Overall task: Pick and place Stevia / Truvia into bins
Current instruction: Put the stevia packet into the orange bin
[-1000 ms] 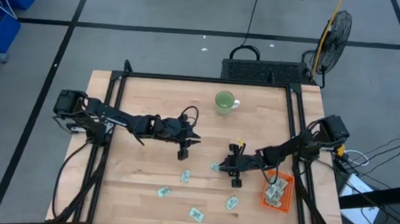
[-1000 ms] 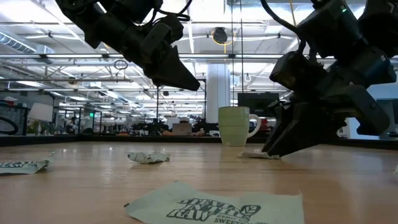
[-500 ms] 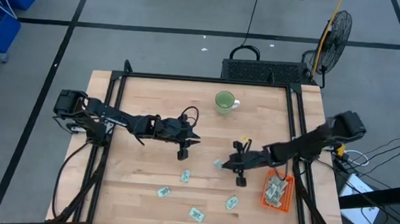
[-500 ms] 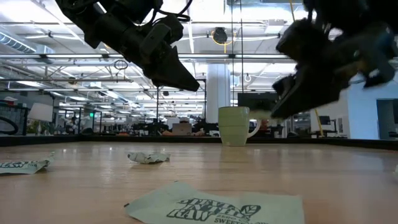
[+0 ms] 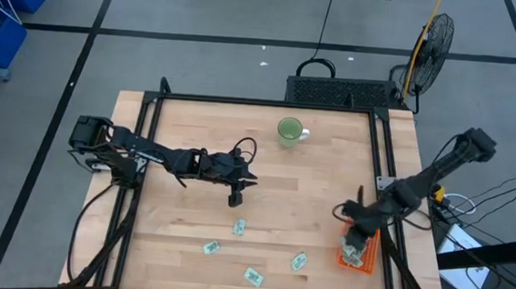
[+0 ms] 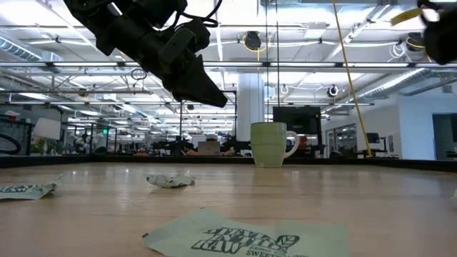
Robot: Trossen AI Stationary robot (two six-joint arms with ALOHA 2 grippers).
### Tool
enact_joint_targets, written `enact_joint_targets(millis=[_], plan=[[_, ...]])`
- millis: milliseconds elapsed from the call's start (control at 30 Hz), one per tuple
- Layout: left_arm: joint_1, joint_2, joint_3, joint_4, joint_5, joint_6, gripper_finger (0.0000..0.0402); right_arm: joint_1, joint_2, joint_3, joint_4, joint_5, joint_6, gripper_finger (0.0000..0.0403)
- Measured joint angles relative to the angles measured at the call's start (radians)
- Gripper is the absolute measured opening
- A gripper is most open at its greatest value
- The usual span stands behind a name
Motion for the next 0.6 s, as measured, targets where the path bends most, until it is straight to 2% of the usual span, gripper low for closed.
enact_joint_targets(millis=[233, 433, 600], plan=[[0.0, 0.0, 0.0, 0.001, 0.0, -0.003, 0.0085, 0.197, -0.005, 0.001, -0.015, 0.0, 0.307, 0.0001], [0.0, 0.0, 0.0, 0.001, 0.0, -0.003, 0.0085, 0.29, 0.045, -0.011, -0.008, 0.0, 0.522, 0.0014], [0.0, 0.0, 0.0, -0.001, 0.0, -0.016, 0.0085, 0.323, 0.1, -0.018, 0.069, 0.0, 0.57, 0.0043]])
